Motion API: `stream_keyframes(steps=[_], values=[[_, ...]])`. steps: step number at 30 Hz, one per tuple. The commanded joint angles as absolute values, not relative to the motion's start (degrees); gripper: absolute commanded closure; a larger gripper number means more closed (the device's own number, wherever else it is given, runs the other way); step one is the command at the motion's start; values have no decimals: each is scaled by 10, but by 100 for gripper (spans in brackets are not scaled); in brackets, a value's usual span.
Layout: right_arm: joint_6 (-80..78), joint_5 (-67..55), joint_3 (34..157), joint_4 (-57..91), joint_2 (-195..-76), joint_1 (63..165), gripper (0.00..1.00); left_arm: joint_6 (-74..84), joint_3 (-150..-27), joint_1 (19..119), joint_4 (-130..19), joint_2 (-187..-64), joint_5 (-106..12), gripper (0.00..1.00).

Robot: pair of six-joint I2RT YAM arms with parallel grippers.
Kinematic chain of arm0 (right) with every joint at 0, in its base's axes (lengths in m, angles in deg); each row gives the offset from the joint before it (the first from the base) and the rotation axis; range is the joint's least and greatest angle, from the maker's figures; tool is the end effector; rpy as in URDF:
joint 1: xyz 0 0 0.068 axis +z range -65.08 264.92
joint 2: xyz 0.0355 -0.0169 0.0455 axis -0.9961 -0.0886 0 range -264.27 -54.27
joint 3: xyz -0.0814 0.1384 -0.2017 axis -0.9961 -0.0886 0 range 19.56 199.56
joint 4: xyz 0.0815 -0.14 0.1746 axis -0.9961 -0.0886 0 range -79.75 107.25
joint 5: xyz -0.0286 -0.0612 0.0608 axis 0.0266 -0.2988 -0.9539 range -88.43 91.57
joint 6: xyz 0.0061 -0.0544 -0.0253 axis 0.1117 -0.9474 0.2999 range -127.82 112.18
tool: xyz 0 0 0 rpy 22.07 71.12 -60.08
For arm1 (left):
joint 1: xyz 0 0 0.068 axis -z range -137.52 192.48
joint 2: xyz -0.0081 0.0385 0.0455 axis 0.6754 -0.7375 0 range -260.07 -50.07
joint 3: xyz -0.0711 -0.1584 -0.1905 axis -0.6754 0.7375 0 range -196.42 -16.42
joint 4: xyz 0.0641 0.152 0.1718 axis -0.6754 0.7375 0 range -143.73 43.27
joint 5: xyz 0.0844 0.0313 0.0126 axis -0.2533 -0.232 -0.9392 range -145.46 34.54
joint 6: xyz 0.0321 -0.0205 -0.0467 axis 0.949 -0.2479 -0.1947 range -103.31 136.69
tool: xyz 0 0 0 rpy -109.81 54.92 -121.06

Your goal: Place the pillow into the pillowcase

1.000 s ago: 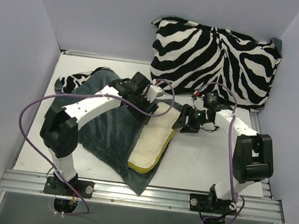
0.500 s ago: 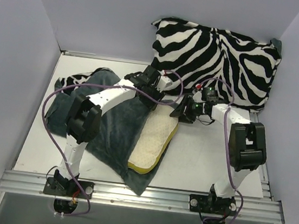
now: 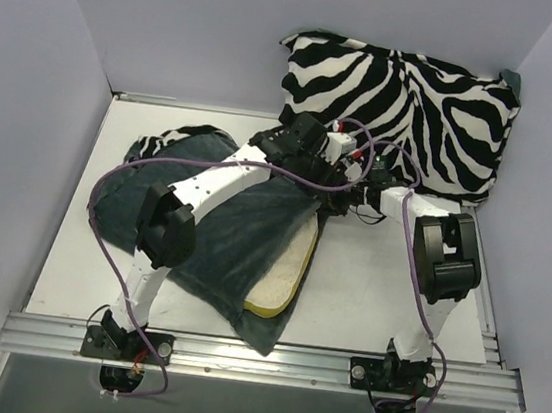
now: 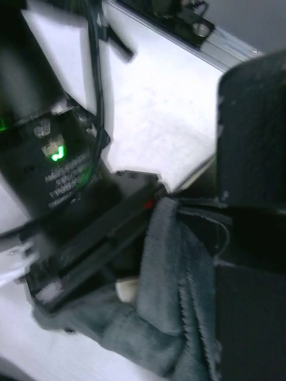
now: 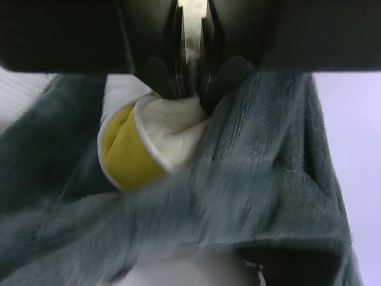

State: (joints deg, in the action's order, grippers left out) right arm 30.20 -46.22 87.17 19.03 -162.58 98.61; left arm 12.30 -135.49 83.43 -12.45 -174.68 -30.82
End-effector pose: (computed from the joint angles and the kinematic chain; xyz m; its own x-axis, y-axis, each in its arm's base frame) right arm 0.3660 0.1231 0.1861 -0.9237 0.2009 -0.3264 -0.1905 0.4984 0.8458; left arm 0.3384 -0.3183 0.2728 -0.6113 0.4383 -0.6589 0.7666 0.5347 -0.3555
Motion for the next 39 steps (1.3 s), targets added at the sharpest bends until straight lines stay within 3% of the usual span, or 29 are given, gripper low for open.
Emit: stream_keyframes(steps=[1,6,7,9,10,14,17,20,25,29,33,35,36,37,39], values=[[457,-520,895,366,-1633,1004,92,7,-1379,924,-213,-1693,-188,100],[455,-527,853,406,-1613,980,92,-22,-1302,869,-229,-1681,-256,100],[443,-525,845,394,-1609,973,88,-7,-1296,843,-227,-1681,-261,100],[403,-520,841,339,-1604,958,71,19,-1300,820,-214,-1683,-279,83],[386,-521,836,295,-1593,953,61,48,-1311,799,-190,-1682,-287,63],[289,-499,809,181,-1534,924,39,104,-1267,761,-163,-1627,-325,31],[242,-483,786,104,-1482,916,32,158,-1162,753,-148,-1513,-331,25],[250,-480,730,72,-1435,944,31,178,-1046,755,-117,-1440,-338,23],[311,-482,630,167,-1404,1033,36,137,-898,800,-97,-1334,-348,23],[336,-487,615,193,-1433,1050,40,112,-849,853,-123,-1336,-358,23],[387,-512,609,250,-1472,1063,50,83,-837,860,-150,-1379,-366,31],[401,-522,611,287,-1485,1072,56,80,-834,864,-164,-1397,-370,38],[424,-527,610,302,-1497,1080,63,81,-836,867,-168,-1403,-366,42],[438,-531,610,339,-1503,1083,67,89,-850,870,-173,-1409,-363,57],[493,-547,602,384,-1518,1085,78,99,-876,878,-173,-1422,-346,77]])
